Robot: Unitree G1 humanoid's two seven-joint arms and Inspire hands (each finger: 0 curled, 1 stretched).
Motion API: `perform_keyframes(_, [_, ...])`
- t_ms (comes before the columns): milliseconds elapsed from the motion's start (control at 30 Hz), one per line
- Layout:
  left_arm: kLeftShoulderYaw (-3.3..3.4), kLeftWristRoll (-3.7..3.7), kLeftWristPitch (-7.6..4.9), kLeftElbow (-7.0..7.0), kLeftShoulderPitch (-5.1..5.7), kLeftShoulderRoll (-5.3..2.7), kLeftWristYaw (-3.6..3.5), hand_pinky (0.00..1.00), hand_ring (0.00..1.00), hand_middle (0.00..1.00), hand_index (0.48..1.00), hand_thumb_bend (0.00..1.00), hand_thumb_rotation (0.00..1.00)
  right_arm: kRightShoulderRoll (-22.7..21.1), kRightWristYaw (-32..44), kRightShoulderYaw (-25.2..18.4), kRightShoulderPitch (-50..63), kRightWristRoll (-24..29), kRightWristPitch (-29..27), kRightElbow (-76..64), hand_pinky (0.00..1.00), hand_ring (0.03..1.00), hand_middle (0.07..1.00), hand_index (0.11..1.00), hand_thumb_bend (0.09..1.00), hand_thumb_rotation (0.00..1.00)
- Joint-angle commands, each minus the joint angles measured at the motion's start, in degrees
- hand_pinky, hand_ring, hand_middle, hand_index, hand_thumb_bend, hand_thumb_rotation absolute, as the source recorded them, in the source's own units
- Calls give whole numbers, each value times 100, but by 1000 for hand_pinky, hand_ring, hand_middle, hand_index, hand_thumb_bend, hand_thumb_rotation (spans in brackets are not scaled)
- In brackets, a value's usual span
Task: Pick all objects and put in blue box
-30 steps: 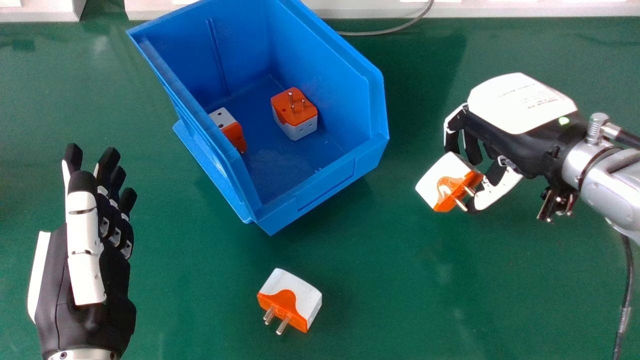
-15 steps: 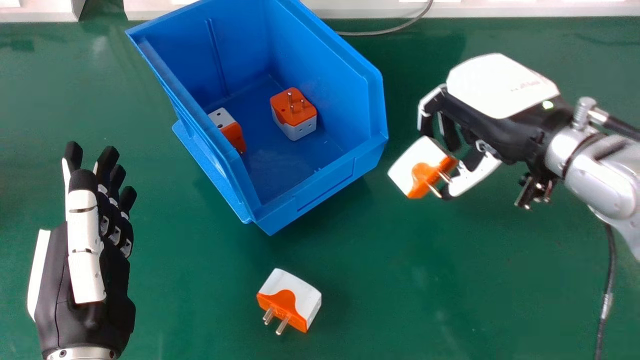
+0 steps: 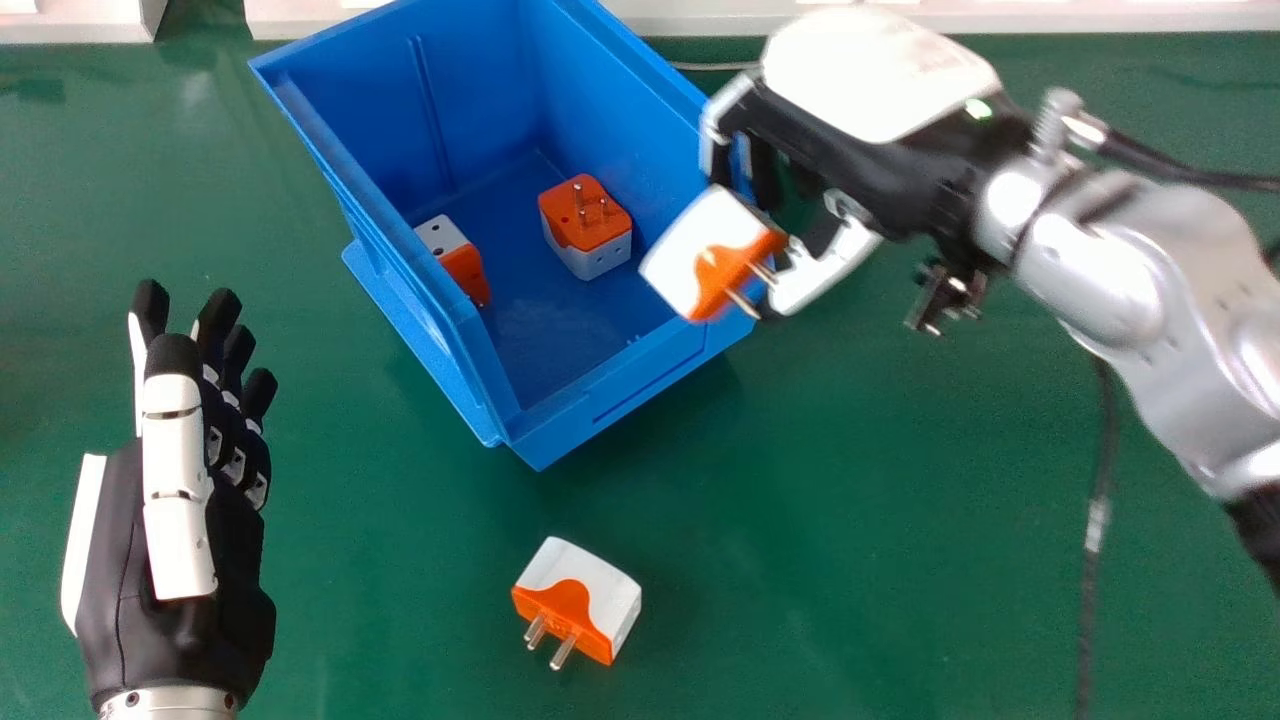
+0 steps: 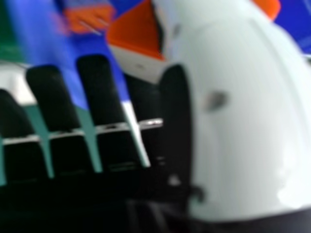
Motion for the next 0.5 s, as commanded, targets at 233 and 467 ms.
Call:
perform_keyframes(233, [19,42,-166,-52,74,-26,17,1000,1000,987,1000,445,983,1076,-721,468,-1600,-306,99,2058,200,279,350,477,487,142])
perform_keyframes(467, [13,56,-234,-96,176,-50,25,1000,1000,985,1000,422,996,1813,-1327,863,-2455,-534,366,3761,314,426,470,484,485,144])
